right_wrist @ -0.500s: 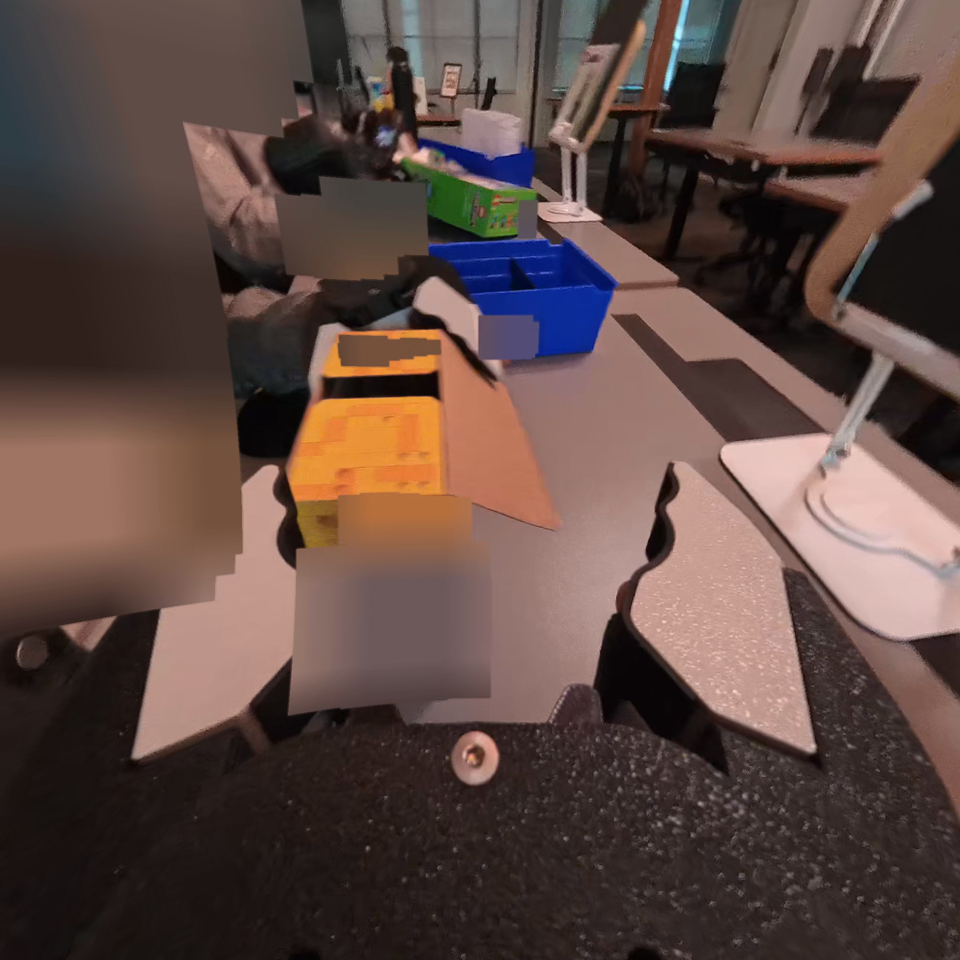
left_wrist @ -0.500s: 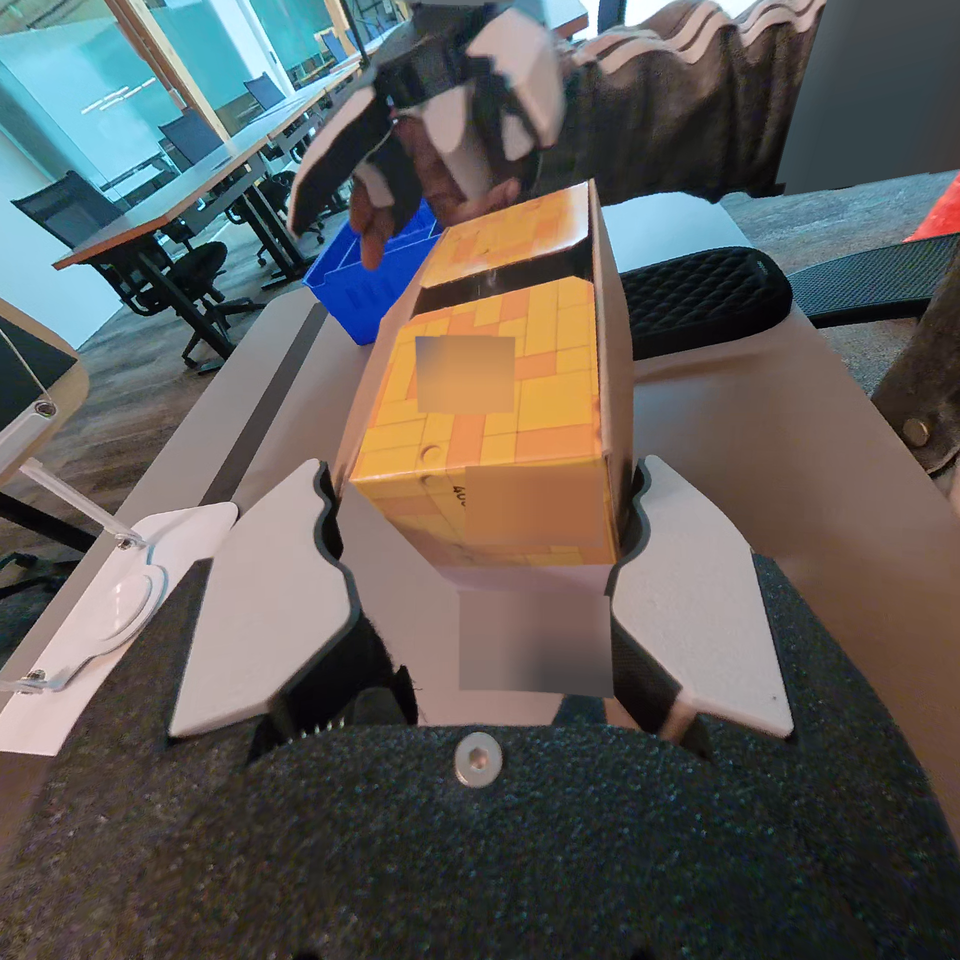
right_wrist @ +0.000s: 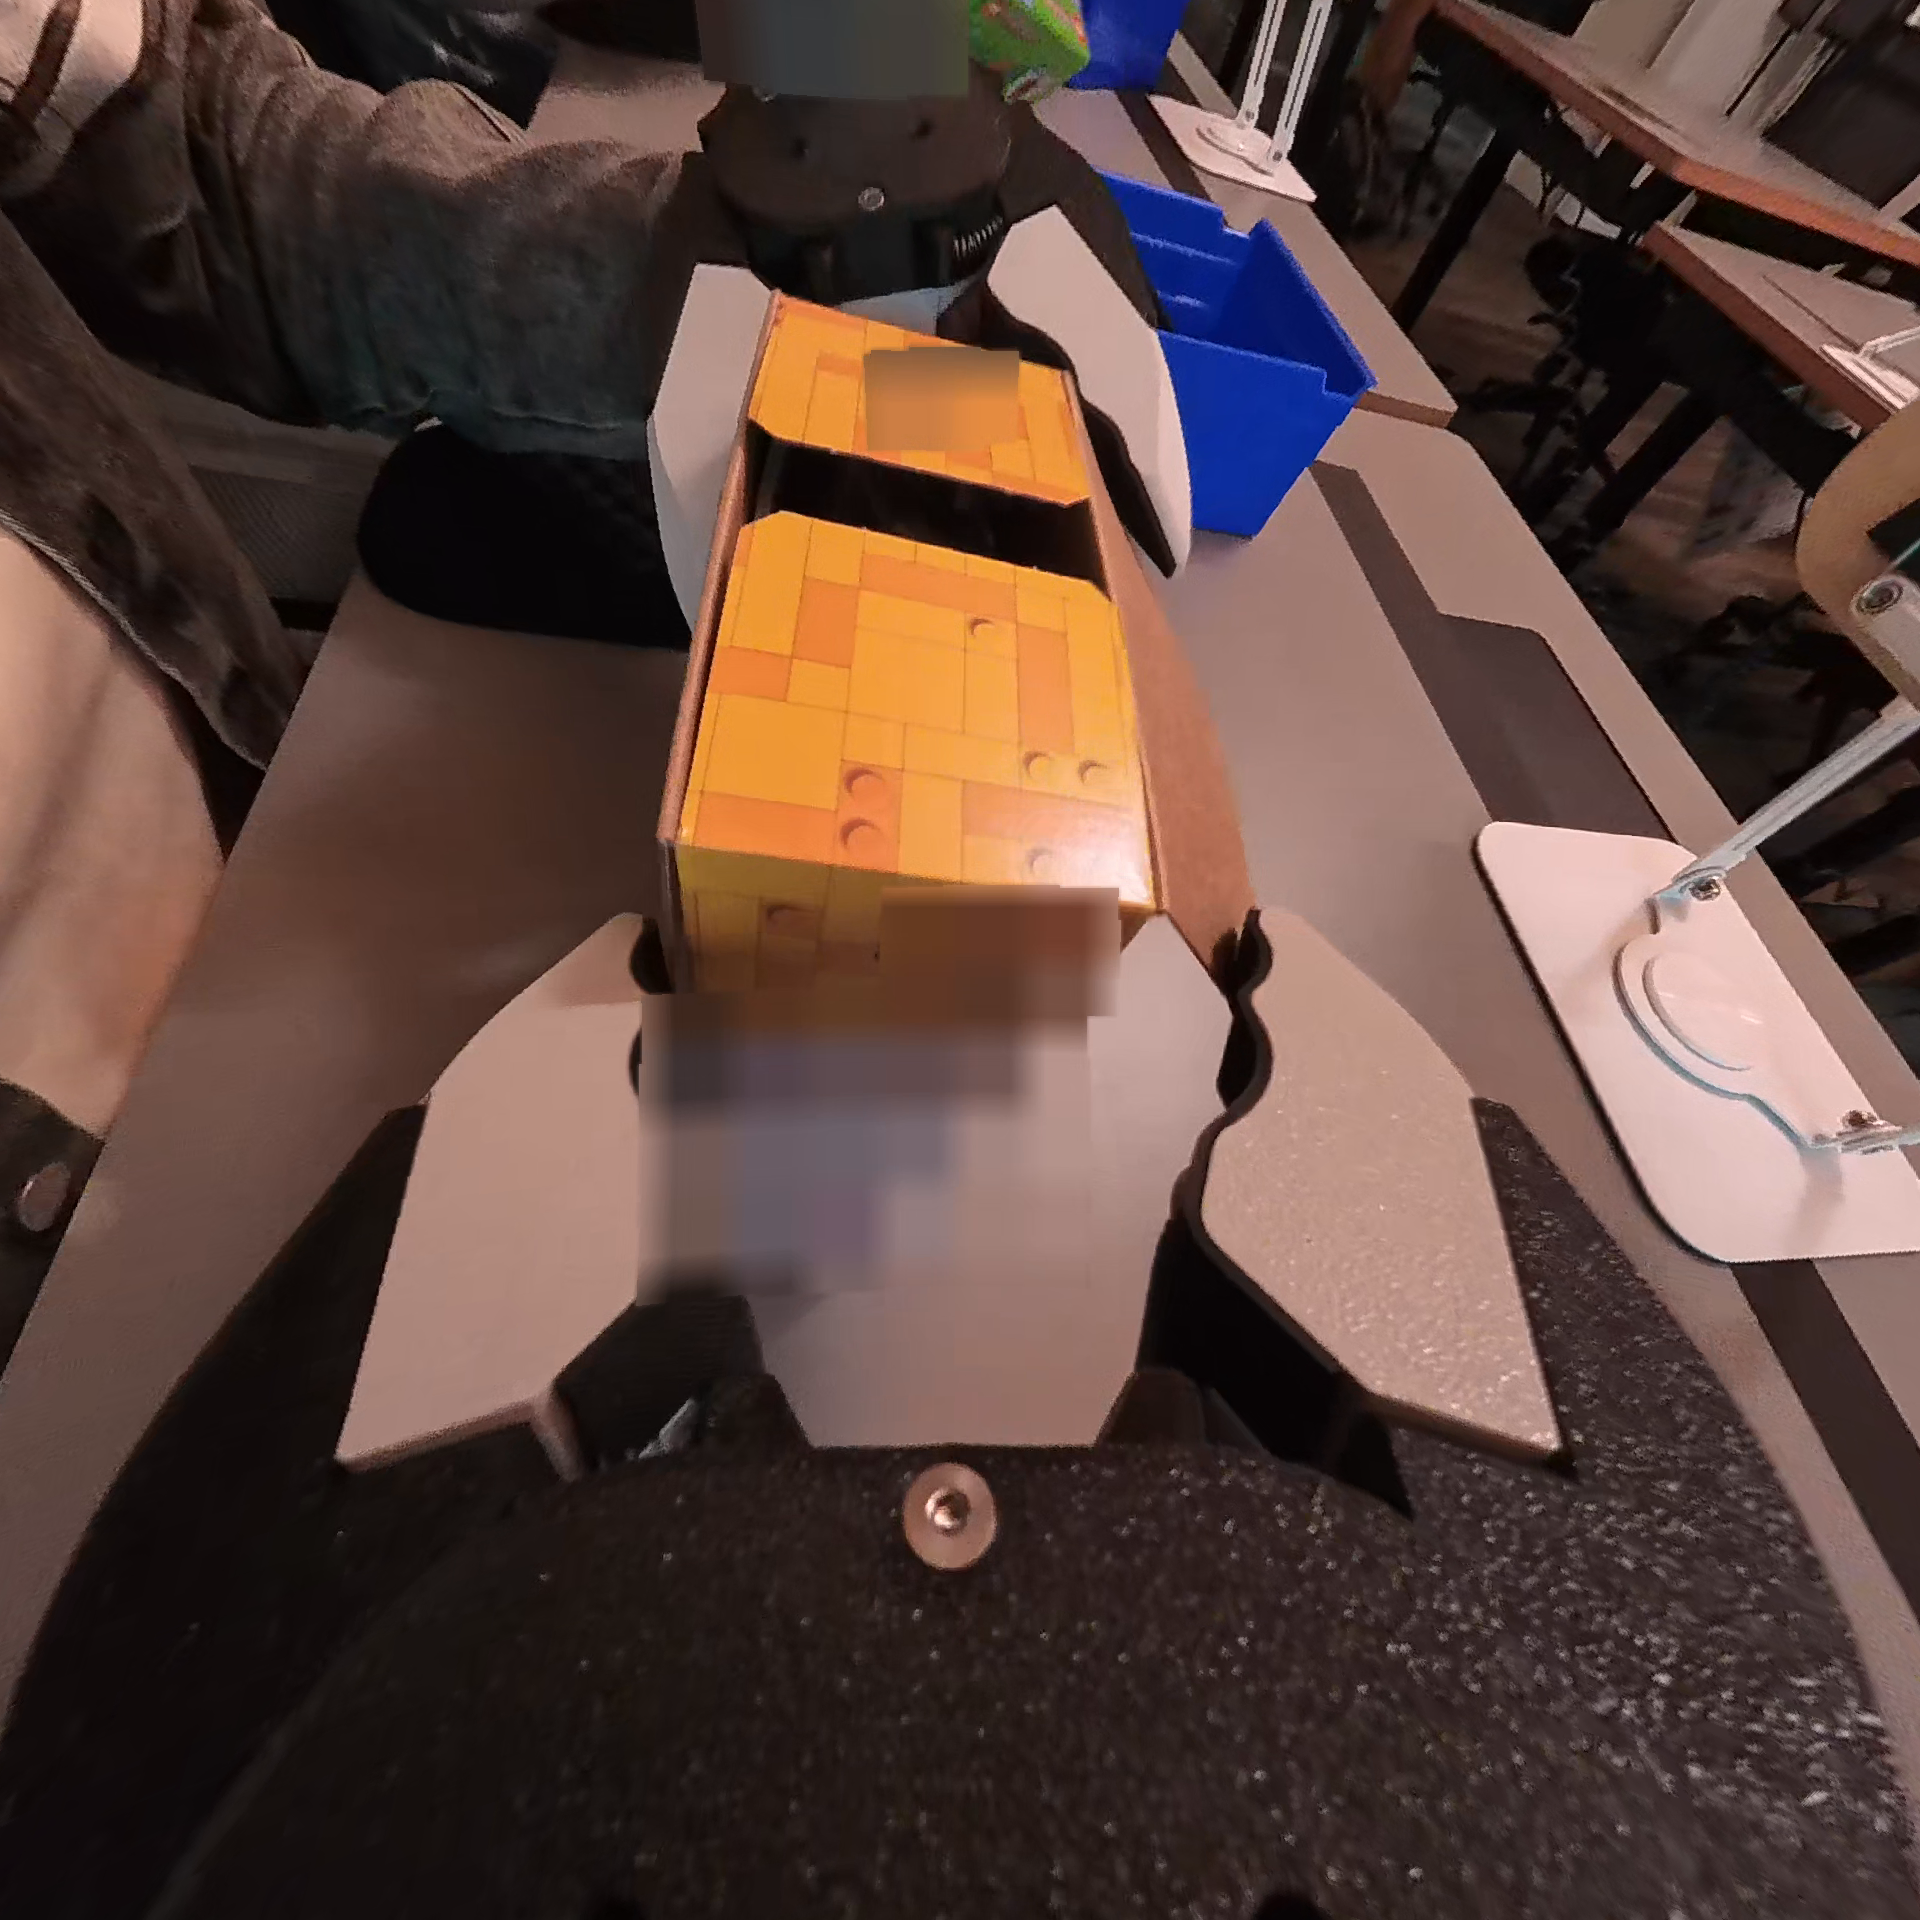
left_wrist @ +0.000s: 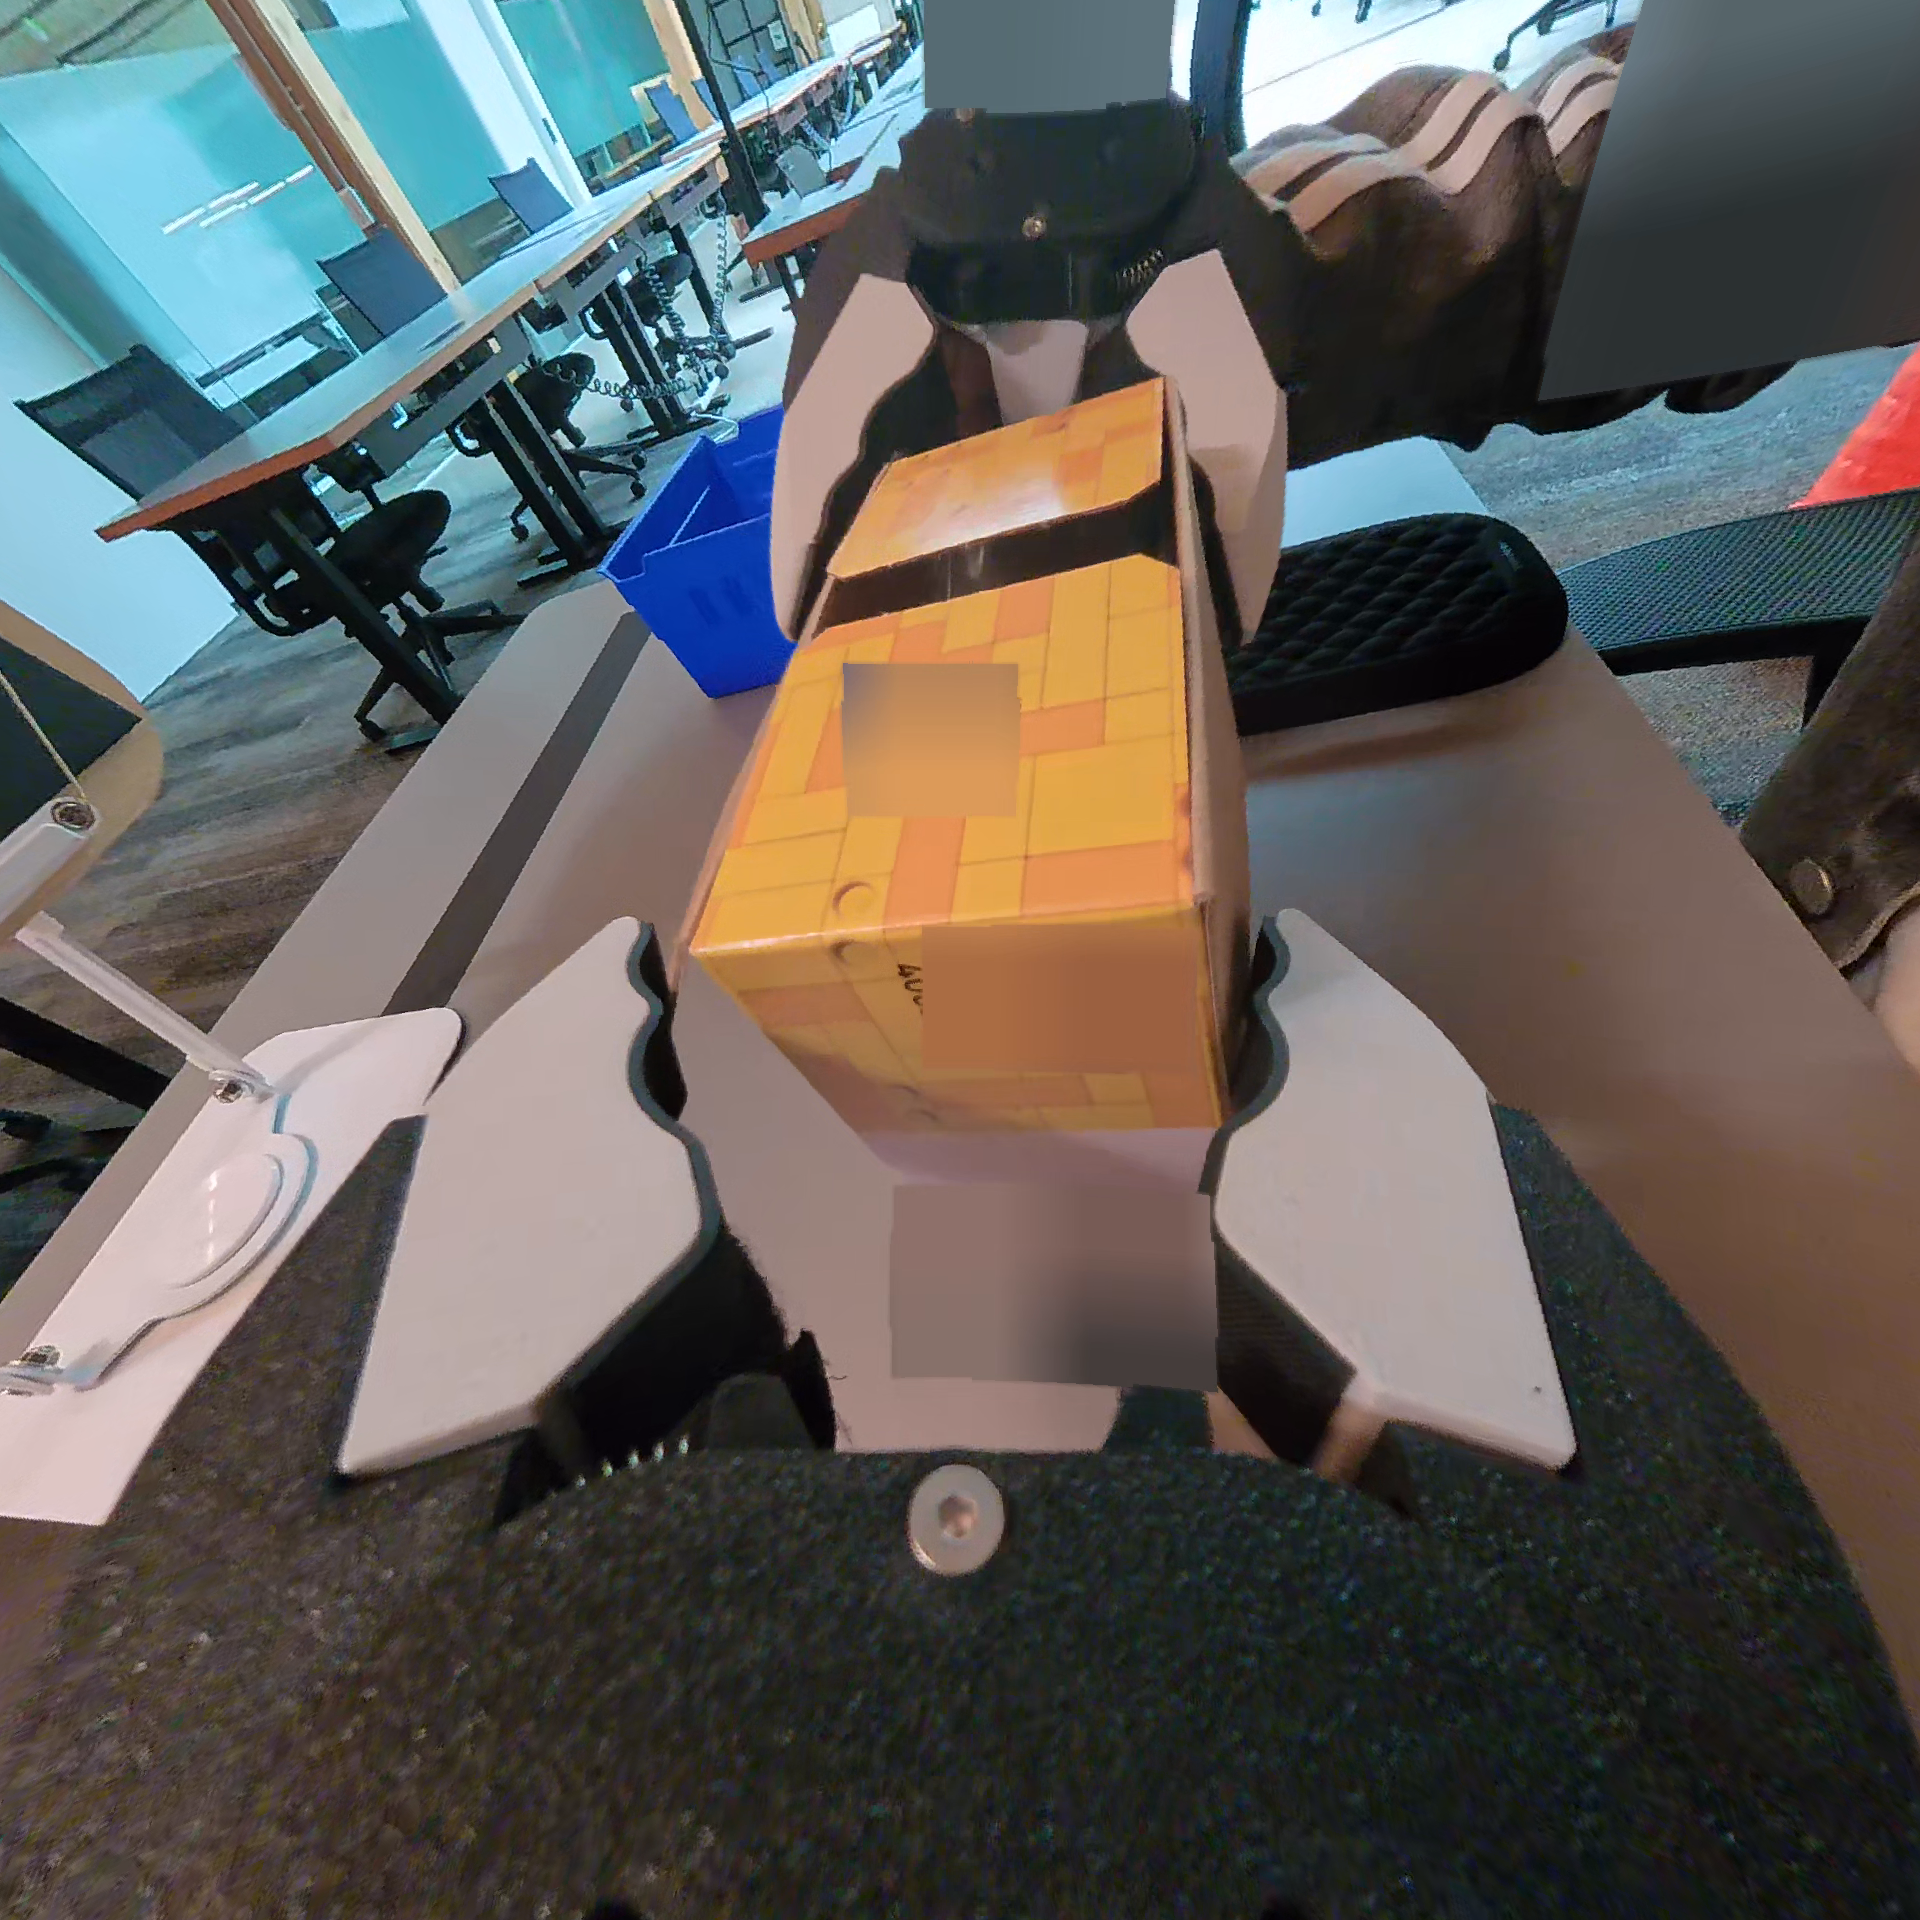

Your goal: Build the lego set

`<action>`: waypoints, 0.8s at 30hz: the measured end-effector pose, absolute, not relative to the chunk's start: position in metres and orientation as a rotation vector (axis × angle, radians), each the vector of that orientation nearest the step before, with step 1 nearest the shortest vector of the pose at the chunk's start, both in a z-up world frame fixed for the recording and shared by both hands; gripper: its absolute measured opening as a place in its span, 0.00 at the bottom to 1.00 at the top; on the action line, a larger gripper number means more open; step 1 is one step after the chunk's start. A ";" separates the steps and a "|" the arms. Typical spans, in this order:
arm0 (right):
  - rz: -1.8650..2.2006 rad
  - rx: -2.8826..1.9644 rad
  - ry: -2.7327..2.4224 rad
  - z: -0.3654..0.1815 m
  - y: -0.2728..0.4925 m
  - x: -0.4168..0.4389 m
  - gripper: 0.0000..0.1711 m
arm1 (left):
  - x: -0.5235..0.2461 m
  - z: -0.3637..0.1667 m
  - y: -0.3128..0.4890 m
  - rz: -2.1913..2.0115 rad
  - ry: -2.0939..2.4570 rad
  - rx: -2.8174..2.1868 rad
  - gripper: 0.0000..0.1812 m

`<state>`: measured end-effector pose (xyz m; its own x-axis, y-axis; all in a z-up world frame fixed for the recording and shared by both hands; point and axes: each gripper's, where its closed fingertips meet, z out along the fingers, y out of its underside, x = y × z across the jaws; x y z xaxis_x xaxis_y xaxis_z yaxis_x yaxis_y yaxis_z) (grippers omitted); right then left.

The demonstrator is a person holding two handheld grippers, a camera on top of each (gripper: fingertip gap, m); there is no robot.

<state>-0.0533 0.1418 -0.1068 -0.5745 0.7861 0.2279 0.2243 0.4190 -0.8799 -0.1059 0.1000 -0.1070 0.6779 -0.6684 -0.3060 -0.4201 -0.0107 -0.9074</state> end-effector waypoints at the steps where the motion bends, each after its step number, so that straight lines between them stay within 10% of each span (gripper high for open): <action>1: 1.135 -0.852 -2.026 -0.107 0.142 -0.053 0.58 | -0.106 -0.107 0.100 -0.250 0.901 -1.638 0.57; 24: 1.396 -0.847 -1.893 -0.106 0.136 -0.049 0.48 | -0.103 -0.108 0.094 -0.310 0.810 -1.645 0.45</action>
